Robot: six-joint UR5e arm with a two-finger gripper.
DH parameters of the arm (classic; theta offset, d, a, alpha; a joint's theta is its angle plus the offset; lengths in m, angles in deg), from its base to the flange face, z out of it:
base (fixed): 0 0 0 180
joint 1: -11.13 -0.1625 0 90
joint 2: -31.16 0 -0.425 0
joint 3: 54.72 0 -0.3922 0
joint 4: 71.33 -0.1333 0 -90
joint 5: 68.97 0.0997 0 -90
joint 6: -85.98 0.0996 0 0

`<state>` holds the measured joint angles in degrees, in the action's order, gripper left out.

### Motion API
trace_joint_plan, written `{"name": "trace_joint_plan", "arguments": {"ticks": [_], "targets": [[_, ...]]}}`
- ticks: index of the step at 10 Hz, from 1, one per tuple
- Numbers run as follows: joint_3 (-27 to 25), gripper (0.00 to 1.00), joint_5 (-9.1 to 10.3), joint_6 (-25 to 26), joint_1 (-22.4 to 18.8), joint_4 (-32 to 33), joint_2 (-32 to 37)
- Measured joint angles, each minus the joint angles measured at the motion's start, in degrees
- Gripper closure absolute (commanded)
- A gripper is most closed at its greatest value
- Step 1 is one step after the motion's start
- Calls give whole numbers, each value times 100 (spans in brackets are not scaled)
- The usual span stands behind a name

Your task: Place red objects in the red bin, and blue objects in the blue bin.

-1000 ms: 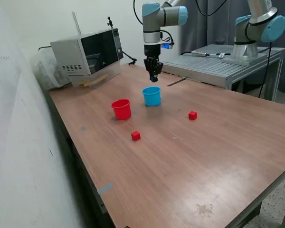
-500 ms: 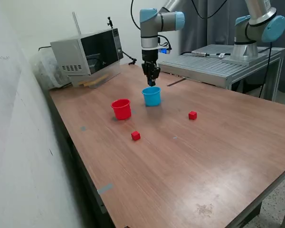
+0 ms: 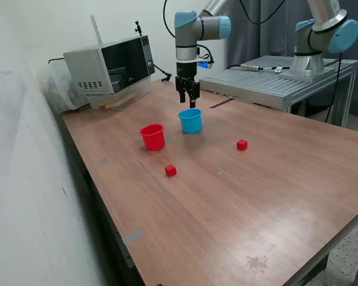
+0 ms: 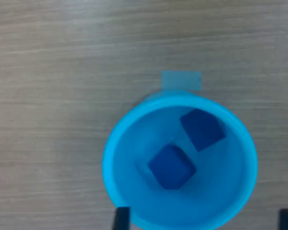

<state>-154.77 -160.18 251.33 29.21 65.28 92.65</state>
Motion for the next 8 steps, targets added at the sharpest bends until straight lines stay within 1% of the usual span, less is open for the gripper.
{"name": "trace_joint_plan", "arguments": {"ticks": [4,6,8], "targets": [[-60,0,-23,-64,-41,-34,148],[-245,0,-25,-222,-326,-271,575],[-521,0,-22,-338,-784,-549,1152]]}}
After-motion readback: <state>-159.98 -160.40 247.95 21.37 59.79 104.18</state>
